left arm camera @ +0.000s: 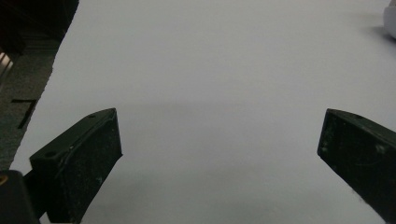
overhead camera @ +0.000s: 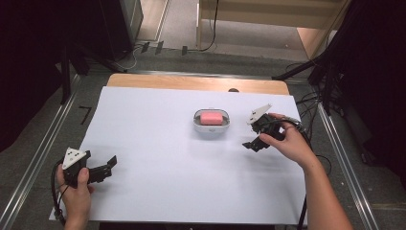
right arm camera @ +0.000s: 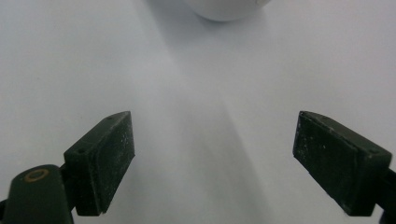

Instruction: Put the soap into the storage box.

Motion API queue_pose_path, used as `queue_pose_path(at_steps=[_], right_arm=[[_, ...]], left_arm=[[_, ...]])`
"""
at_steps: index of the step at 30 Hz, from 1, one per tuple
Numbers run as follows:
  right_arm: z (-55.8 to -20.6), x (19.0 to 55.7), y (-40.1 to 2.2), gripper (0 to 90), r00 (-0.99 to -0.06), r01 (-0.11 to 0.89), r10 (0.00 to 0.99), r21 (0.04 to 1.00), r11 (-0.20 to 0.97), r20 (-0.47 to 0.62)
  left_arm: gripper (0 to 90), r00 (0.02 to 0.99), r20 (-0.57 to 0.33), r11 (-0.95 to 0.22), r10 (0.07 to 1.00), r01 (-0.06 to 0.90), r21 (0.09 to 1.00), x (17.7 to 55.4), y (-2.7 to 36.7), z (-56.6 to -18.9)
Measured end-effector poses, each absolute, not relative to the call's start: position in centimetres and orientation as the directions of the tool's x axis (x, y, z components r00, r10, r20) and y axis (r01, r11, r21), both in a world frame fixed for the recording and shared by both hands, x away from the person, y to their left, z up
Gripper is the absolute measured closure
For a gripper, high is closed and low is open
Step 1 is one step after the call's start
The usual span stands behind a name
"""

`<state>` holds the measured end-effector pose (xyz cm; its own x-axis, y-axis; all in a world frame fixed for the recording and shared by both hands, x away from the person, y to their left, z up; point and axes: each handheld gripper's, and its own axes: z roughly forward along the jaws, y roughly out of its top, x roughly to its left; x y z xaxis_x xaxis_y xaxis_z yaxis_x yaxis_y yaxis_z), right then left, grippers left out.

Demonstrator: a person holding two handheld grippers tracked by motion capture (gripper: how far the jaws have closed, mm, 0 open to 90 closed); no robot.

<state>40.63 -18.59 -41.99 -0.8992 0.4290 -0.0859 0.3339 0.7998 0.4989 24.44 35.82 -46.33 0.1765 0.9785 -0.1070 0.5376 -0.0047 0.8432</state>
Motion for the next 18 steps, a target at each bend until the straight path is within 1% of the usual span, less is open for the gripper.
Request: queue_pose_path(at_steps=[4,17,18], right_arm=[[-42.5,39.8,-19.7,13.3,-0.889,0.352,0.451,0.521,0.778,-0.074],[-43.6,37.3,-22.5,13.5,-0.849,0.408,0.523,0.541,0.736,-0.071],[-43.9,36.8,-22.9,13.5,-0.839,0.421,0.540,0.547,0.724,-0.069]], left_arm=[[0.0,0.175,-0.106,-0.005,0.979,0.536,0.844,24.4,35.8,-46.3],[0.0,0.175,-0.105,-0.005,0.979,0.536,0.844,24.4,35.8,-46.3],[0.0,0.175,-0.105,-0.005,0.979,0.536,0.844,24.4,35.8,-46.3]])
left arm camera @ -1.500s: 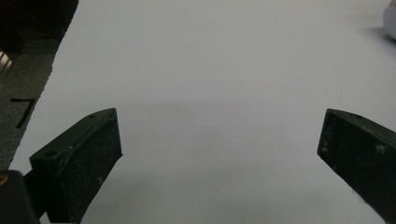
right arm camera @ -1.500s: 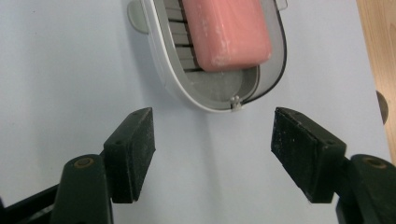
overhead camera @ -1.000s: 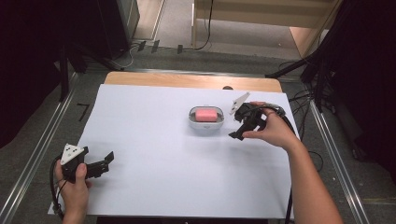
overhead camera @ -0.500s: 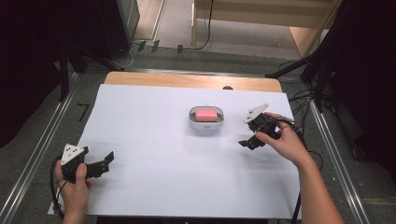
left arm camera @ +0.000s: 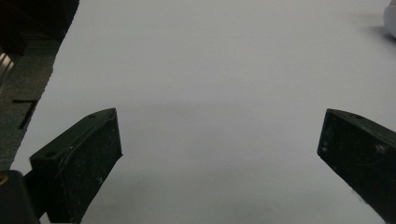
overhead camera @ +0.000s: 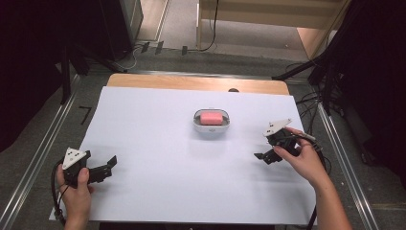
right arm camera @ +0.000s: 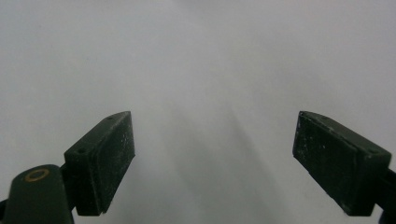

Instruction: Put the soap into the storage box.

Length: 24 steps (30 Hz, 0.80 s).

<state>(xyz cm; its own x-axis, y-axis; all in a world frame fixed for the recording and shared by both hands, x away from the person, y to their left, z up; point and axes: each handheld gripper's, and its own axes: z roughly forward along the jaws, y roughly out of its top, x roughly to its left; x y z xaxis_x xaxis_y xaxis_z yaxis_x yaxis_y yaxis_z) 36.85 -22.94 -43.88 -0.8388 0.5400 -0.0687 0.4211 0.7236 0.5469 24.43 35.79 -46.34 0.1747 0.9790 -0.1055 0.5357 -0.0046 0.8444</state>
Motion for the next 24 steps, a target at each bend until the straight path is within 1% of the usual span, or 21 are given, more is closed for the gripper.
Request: queue_pose_path(at_steps=[9,24], right_arm=[[-45.2,35.0,-24.7,13.4,-0.797,0.466,0.601,0.571,0.676,-0.061],[-46.6,32.4,-26.8,13.2,-0.763,0.484,0.646,0.639,0.598,-0.028]], left_arm=[[0.0,0.174,-0.104,-0.006,0.979,0.535,0.845,24.4,35.8,-46.3],[0.0,0.172,-0.105,-0.004,0.980,0.536,0.844,24.4,35.7,-46.3]])
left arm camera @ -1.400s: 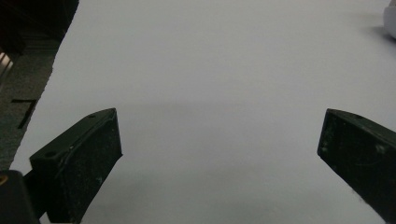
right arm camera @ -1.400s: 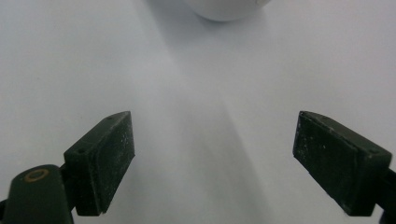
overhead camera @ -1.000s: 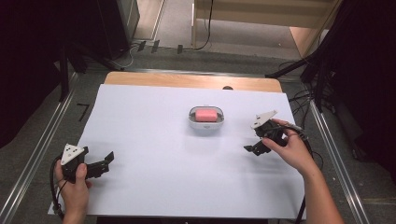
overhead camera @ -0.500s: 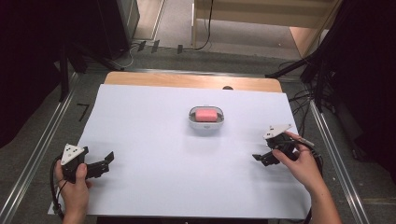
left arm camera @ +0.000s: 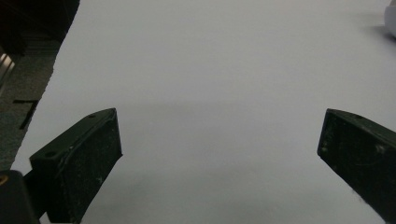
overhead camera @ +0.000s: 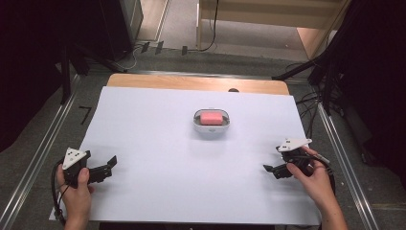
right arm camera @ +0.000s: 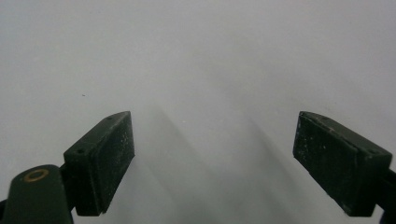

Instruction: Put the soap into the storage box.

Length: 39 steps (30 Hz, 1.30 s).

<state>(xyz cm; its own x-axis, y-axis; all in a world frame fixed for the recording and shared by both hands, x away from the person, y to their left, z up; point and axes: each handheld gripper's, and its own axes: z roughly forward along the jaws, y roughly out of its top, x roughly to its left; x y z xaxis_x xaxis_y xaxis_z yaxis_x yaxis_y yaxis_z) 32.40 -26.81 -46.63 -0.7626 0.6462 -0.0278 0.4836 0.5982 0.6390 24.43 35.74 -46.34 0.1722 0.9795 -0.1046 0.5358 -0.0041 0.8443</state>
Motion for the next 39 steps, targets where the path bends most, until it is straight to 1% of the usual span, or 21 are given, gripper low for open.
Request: queue_pose_path(at_steps=[6,11,20,26,28,29,30,33,37,39], right_arm=[[-46.9,31.2,-28.1,13.1,-0.739,0.482,0.674,0.702,0.525,0.003],[-47.2,30.4,-28.7,13.1,-0.728,0.481,0.685,0.716,0.506,0.005],[-48.5,28.0,-31.0,13.2,-0.679,0.496,0.733,0.768,0.405,0.052],[-48.7,26.4,-32.0,13.2,-0.672,0.465,0.738,0.808,0.362,0.056],[-48.7,25.9,-32.6,13.2,-0.659,0.443,0.750,0.838,0.320,0.062],[-48.7,25.9,-32.6,13.2,-0.659,0.443,0.750,0.838,0.320,0.062],[-48.6,25.5,-32.9,13.3,-0.643,0.419,0.763,0.863,0.282,0.063],[-48.6,25.1,-33.5,13.2,-0.631,0.388,0.772,0.893,0.229,0.076],[-48.6,25.2,-34.1,13.4,-0.619,0.403,0.774,0.900,0.167,0.134],[-48.7,25.2,-34.2,13.5,-0.622,0.406,0.770,0.899,0.162,0.143]], left_arm=[[0.0,0.172,-0.104,-0.004,0.979,0.536,0.844,24.4,35.7,-46.3],[0.0,0.174,-0.103,-0.006,0.979,0.537,0.844,24.4,35.7,-46.3],[0.0,0.174,-0.099,-0.010,0.980,0.536,0.844,24.4,35.7,-46.3],[0.0,0.173,-0.101,-0.007,0.980,0.536,0.844,24.4,35.7,-46.3],[0.0,0.173,-0.100,-0.008,0.980,0.536,0.844,24.4,35.7,-46.3],[0.0,0.173,-0.100,-0.008,0.980,0.536,0.844,24.4,35.7,-46.3],[0.0,0.173,-0.101,-0.008,0.980,0.538,0.843,24.4,35.7,-46.3],[0.0,0.175,-0.100,-0.010,0.980,0.538,0.843,24.4,35.7,-46.3],[0.0,0.174,-0.100,-0.010,0.980,0.539,0.843,24.4,35.7,-46.3],[0.0,0.174,-0.099,-0.011,0.980,0.538,0.843,24.5,35.7,-46.3]])
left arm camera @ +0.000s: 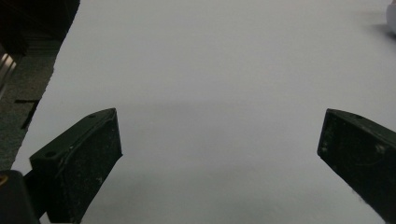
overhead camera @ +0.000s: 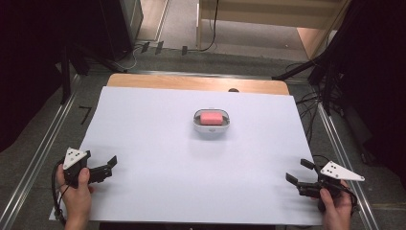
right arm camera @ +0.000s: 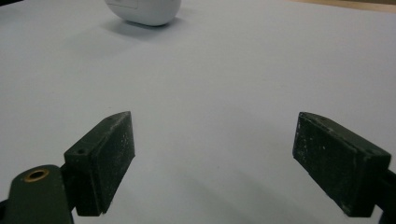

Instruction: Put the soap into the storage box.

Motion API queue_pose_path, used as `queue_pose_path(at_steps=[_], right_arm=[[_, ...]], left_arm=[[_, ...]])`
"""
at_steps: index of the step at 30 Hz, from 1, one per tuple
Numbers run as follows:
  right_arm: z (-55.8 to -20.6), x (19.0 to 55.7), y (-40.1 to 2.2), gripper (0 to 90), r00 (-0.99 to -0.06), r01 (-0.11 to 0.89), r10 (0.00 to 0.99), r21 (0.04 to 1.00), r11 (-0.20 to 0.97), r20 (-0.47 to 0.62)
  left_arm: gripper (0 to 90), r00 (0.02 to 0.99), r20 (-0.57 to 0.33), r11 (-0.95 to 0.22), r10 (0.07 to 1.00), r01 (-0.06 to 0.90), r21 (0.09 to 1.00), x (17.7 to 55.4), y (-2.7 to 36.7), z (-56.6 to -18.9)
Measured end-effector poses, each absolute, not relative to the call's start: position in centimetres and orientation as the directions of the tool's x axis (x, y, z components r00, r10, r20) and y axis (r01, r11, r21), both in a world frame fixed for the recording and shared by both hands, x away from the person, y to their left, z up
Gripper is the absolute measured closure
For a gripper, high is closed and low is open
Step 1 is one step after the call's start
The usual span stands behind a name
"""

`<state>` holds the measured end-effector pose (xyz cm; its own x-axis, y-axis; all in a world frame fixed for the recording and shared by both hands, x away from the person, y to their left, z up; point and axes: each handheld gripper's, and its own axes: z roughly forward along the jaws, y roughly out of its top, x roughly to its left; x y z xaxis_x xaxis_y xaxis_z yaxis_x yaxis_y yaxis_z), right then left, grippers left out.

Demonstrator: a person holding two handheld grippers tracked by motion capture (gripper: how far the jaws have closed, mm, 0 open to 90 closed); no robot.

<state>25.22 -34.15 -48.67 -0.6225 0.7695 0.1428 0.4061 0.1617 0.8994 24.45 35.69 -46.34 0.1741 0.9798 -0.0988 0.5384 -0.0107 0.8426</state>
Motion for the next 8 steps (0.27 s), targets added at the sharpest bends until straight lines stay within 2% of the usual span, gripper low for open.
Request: queue_pose_path(at_steps=[8], right_arm=[[-48.66,25.16,-33.67,13.5,-0.624,0.401,0.774,0.893,0.203,0.104]], left_arm=[[0.0,0.173,-0.095,-0.015,0.980,0.545,0.838,24.50,35.65,-46.34]])
